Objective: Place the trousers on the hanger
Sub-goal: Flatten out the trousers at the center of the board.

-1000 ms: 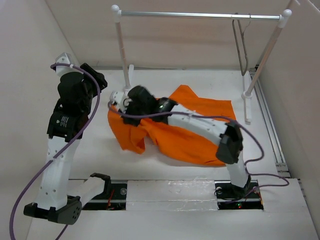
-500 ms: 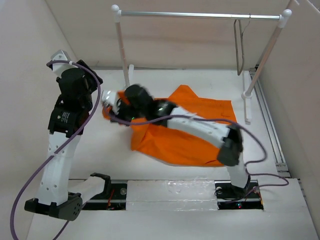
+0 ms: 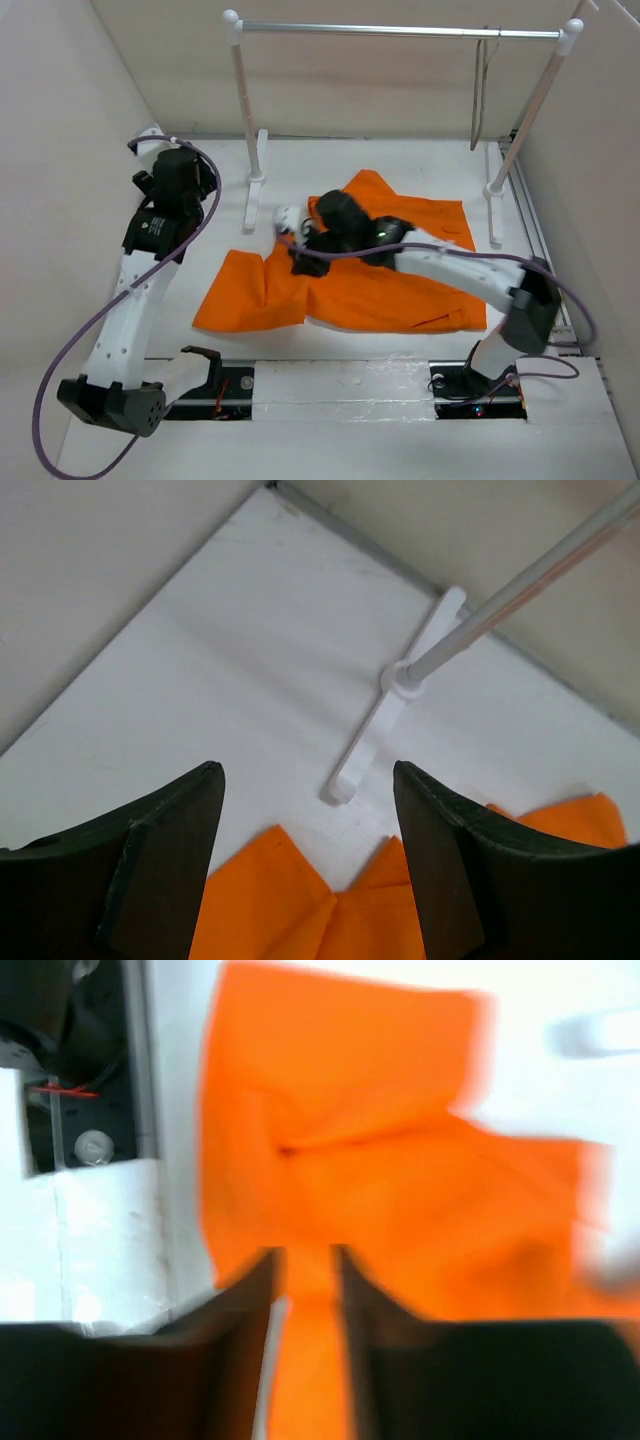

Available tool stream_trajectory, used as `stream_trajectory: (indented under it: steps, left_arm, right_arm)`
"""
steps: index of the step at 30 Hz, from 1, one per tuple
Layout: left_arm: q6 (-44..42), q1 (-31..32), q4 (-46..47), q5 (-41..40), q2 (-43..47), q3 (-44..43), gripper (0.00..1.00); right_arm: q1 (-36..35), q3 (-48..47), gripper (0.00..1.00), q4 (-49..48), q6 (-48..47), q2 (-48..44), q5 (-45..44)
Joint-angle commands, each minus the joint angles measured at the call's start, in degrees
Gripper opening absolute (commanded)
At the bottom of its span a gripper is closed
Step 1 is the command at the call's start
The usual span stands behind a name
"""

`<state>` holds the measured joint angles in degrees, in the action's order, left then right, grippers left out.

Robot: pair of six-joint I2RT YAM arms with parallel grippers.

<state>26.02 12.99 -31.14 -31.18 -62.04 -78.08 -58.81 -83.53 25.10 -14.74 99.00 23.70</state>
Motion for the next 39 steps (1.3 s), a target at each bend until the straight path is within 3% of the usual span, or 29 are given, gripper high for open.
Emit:
stream_trajectory:
  steps: [1,3,5,8,9,10,11,13,14,21,24,27,28,29,34,39]
  left_arm:
    - [2.26,-0.34,-2.09,7.07,-2.56,9.04,0.64]
    - [6.31,-0.34,0.62,15.83,-2.3,14.08,0.63]
    - [10.44,-0.34,6.06,24.2,-1.94,23.11,0.63]
    - [10.72,-0.34,7.92,25.03,-4.73,26.57,0.68]
    - [10.46,-0.34,8.02,23.63,-6.23,27.01,0.7]
    - [9.93,-0.34,8.19,22.75,-7.99,27.19,0.73]
    - [9.67,0.36,7.85,21.7,-11.84,26.93,0.74]
    - [9.49,2.02,7.75,19.15,-14.67,26.49,0.76]
    - [9.57,2.04,8.45,18.53,-16.6,26.67,0.77]
    - [10.81,1.33,13.03,19.05,-21.98,31.41,0.79]
    - [11.24,1.33,13.56,15.9,-23.65,32.38,0.68]
    - [12.12,-1.2,13.03,14.05,-24.71,33.17,0.34]
    - [12.99,-2.0,12.07,12.74,-24.79,32.91,0.06]
    - [14.39,-3.14,10.84,12.2,-24.53,32.73,0.0]
    - [13.1,-10.87,8.38,10.36,-16.48,30.28,0.0]
    - [12.65,-11.68,4.33,-4.05,-12.23,24.48,0.0]
  right_arm:
    - [4.04,9.41,0.23,-4.36,2.78,-10.82,-2.33]
    - [6.41,16.25,0.0,-4.8,4.01,-18.38,-4.18]
    - [10.53,25.21,0.0,-4.01,7.52,-28.81,-11.55]
    - [14.4,30.06,0.0,-3.14,10.34,-35.94,-15.43]
    - [19.82,34.27,0.07,-2.61,11.13,-37.9,-15.79]
    - [23.0,36.4,0.23,-1.12,11.92,-39.31,-14.66]
    - [26.34,38.07,0.52,-0.15,11.76,-40.37,-13.35]
    - [35.28,40.97,0.65,5.27,10.01,-41.87,-9.74]
    - [37.78,41.6,0.7,6.7,9.3,-42.31,-9.38]
    - [54.83,45.47,0.72,8.3,8.06,-49.6,-8.51]
    - [60.2,45.56,0.72,7.68,7.63,-48.82,-7.01]
    - [64.85,45.91,0.73,6.63,6.57,-46.54,-4.56]
    - [65.83,46.08,0.76,5.67,6.48,-45.83,-3.24]
    - [66.62,46.26,0.8,5.14,6.48,-44.09,-2.01]
    - [69.95,46.78,0.82,5.83,6.39,-41.08,-2.34]
    - [72.69,50.3,0.86,1.1,10.6,-42.23,-11.12]
